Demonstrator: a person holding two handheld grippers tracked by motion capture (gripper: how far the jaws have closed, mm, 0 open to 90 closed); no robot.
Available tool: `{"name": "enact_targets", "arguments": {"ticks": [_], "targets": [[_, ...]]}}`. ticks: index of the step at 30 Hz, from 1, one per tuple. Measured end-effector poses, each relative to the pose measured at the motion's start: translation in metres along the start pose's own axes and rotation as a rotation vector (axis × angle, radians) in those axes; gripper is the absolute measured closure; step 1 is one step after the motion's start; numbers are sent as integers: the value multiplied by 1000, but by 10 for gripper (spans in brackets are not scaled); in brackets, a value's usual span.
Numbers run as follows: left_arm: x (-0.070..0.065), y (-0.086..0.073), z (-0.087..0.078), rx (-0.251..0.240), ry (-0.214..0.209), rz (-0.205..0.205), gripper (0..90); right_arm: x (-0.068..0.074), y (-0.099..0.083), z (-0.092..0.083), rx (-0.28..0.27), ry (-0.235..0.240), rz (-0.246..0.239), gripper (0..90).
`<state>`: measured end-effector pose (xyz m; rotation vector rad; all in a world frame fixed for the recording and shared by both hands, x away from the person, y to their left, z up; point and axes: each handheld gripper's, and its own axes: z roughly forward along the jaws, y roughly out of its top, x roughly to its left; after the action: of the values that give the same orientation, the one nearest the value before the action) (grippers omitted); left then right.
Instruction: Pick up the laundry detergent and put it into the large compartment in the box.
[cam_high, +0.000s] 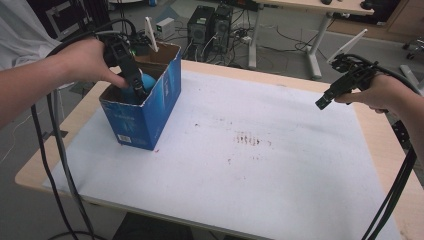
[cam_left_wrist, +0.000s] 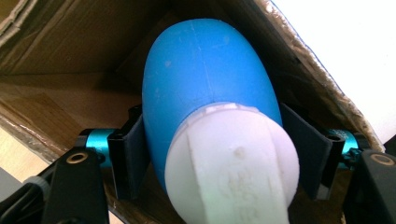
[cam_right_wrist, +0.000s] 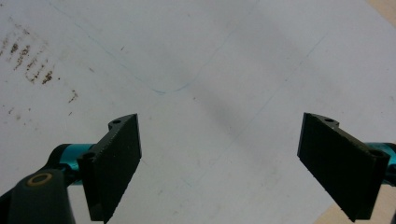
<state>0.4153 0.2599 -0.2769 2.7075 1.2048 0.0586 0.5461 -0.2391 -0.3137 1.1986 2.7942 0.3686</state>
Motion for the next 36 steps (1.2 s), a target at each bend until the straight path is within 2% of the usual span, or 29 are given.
{"name": "enact_targets", "arguments": {"ticks": [14,18,19,24,30,36], "targets": [[-1,0,1,4,2,6,264,-1,-2,-2,-8,1,0,128],[-1,0,-2,-11,15,3,257,-1,-2,-3,-10,2,0,128],[-1,0,-4,-15,15,2,235,-1,-2,-3,-11,2,-2,128],[0,-1,-12,-19,18,18,234,0,-2,-4,-14,2,2,128],[-1,-1,-25,-56,44,2,234,0,-2,-5,-17,3,0,128],[-5,1,-44,-69,67,26,224,1,-3,-6,-18,2,0,128]]}}
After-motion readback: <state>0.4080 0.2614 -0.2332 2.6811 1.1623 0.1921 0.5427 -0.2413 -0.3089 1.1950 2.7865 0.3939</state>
